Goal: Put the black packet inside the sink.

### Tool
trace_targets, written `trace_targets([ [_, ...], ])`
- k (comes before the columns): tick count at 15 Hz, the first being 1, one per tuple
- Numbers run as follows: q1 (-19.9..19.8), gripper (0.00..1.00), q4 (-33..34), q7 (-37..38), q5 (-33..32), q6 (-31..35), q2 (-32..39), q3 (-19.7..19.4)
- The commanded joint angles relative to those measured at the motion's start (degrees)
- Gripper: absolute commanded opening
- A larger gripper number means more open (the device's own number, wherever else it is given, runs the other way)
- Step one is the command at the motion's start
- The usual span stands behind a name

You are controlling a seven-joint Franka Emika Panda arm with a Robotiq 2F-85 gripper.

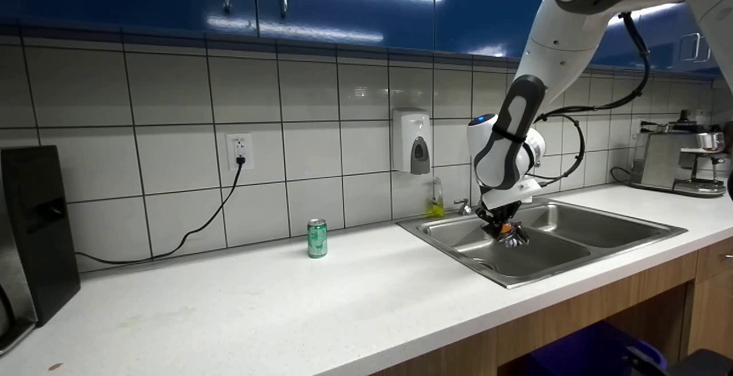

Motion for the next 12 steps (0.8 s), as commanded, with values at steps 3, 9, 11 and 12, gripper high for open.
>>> trace_targets([
  [3,-2.21,0.0,5.23,-3.77,6.07,2.13,7.84,-0.66],
  [9,-3.95,0.0,8.17,-8.26,11.99,3.52,13.69,-0.9],
  [11,-4.56,0.0,8.75,-9.64,13.4,3.62,15.01,-0.83],
  [12,-4.85,0.0,8.9,-10.34,14.01,3.58,15.56,-0.73],
])
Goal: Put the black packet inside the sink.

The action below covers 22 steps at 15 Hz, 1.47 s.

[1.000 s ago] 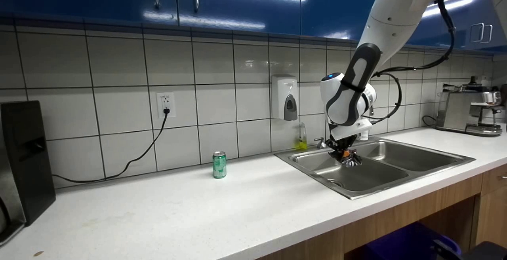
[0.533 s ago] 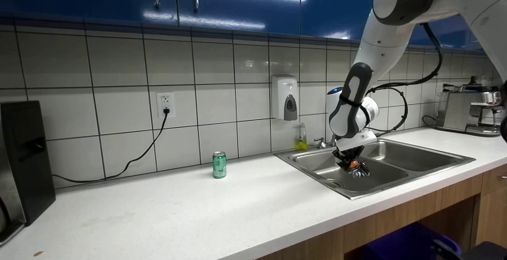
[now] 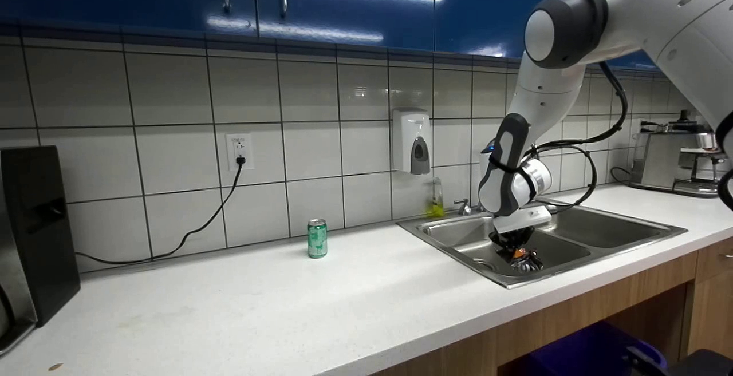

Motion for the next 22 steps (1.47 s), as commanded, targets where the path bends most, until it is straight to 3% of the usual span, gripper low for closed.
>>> trace_targets([
  [1,-1.53,0.0,1.99,-4.22,2.92,0.69,2.6,0.3],
  [12,-2.08,0.02,3.18,-8.18,5.93,1.79,7.82,0.48],
  [13,-1.87,0.27,3.29,-8.22,5.97,1.74,8.02,0.22],
  [15,-1.66,0.31,3.37,-8.31,5.89,1.78,8.15,-0.04],
  [22,-0.02,0.85,1.07,-9.19,4.68,1.59,3.77,-1.17],
])
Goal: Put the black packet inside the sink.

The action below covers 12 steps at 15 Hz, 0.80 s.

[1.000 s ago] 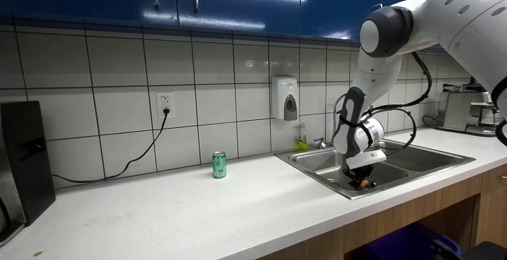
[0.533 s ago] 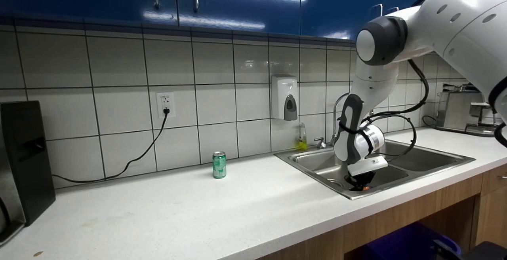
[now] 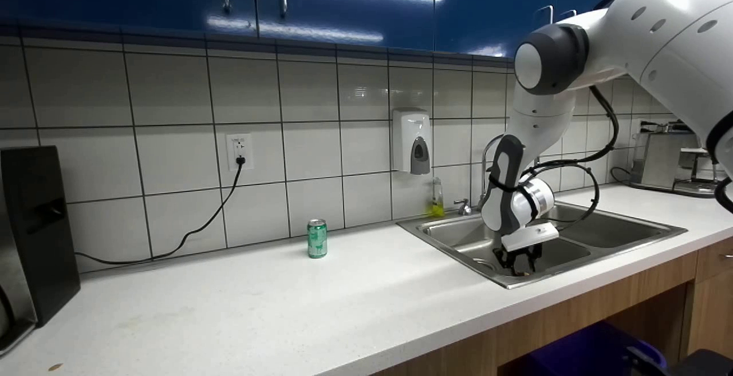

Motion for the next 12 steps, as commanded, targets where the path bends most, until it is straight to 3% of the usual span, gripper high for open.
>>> trace_targets([
  [1,1.38,0.92,-2.42,-2.73,-0.21,0.01,-4.45,-1.15],
  [2,2.16,0.99,-2.94,-2.68,-0.81,0.06,-5.44,-1.85],
  [3,2.33,1.0,-3.53,-3.2,-1.02,-0.11,-6.74,-1.86],
  [12,1.34,1.0,-14.07,-14.36,-4.25,-8.11,-23.24,0.5],
])
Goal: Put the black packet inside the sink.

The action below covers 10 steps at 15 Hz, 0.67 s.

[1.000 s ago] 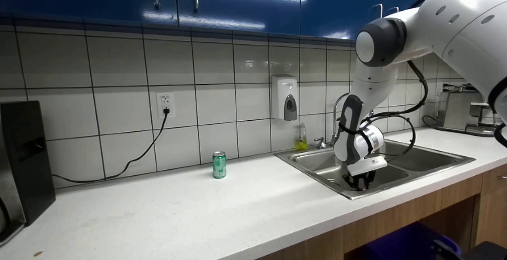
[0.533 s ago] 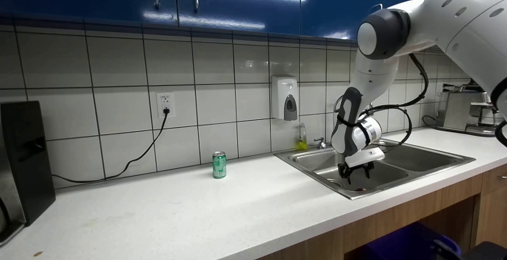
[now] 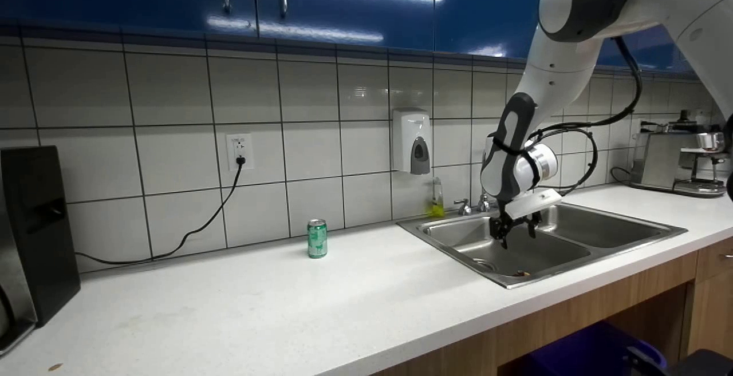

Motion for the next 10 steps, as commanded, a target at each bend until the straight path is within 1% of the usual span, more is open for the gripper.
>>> trace_targets([
  [1,-1.56,1.0,-7.23,-6.77,-3.05,-6.15,-10.77,2.18],
  [2,-1.87,1.0,-8.68,-8.44,-3.54,-7.92,-13.17,2.71],
  [4,-1.87,1.0,-11.48,-9.31,-5.39,-10.07,-17.43,2.79],
  [7,-2.27,1.0,-16.49,-8.57,-9.45,-11.65,-24.57,2.88],
  [10,-3.58,1.0,-21.44,-8.4,-12.63,-13.22,-32.25,3.7],
])
